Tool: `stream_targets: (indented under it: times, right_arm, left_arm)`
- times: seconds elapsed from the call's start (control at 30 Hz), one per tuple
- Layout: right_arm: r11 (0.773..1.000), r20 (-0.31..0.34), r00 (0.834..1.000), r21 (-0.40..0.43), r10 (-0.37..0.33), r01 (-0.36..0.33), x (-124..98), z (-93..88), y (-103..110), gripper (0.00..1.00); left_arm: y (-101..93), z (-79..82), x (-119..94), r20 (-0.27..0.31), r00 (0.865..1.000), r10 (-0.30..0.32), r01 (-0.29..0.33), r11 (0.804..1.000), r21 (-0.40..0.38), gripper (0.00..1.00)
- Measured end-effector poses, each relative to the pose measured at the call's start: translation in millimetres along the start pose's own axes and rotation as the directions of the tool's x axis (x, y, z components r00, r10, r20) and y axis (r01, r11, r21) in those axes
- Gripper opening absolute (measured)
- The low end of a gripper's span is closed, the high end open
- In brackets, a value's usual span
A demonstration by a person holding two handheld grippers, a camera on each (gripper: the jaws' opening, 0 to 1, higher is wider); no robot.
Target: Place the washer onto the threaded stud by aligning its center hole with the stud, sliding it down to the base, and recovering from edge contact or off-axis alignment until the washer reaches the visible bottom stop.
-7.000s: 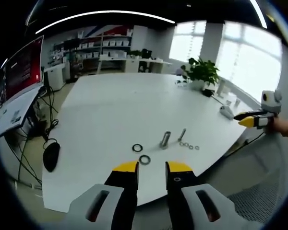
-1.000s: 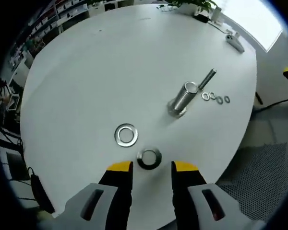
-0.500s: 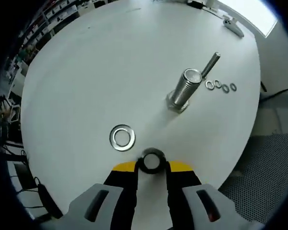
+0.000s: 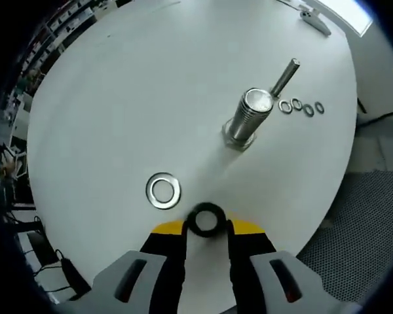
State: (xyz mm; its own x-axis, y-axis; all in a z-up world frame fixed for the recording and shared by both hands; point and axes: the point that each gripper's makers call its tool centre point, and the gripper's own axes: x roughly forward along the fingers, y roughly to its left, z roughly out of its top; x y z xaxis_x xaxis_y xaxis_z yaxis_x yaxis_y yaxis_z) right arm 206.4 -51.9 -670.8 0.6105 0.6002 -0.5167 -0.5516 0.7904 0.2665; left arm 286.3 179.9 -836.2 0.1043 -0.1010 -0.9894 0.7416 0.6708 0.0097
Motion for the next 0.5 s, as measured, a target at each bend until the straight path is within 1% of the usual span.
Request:
stream_targets:
  times: [0.07,0.17,0.27,0.43,0.5]
  right_arm:
    - [1.0,-0.001,1.0,-0.002,0.0,0.0,-0.1,-0.1,0.1,0.3]
    - [1.0,0.0,1.0,-0.001,-0.002,0.002,-0.5,0.0,-0.5,0.3]
    - [1.0,0.005,1.0,0.002,-0.004,0.004,-0.9,0.6,-1.1,0.3]
    - [1.0,0.006,1.0,0.0,-0.003,0.003,-0.9,0.9,-0.8,0.3]
    - [1.0,0.005,1.0,-0.001,-0.002,0.002,-0.8,0.7,-0.5,0.3]
  left_arm:
    - [0.2,-0.3,0.6,-0.004,1.0,-0.003,0.003,1.0,0.002,0.23]
    - [0.9,-0.5,1.1,-0.01,1.0,-0.005,0.005,1.0,-0.016,0.22]
    - [2.7,0.2,2.0,-0.013,1.0,0.004,-0.005,0.999,-0.05,0.21]
    - [2.7,-0.3,2.0,-0.019,1.0,0.002,-0.002,0.999,-0.035,0.2]
    - [3.1,-0.2,2.2,-0.021,1.0,0.002,-0.003,0.999,-0.046,0.2]
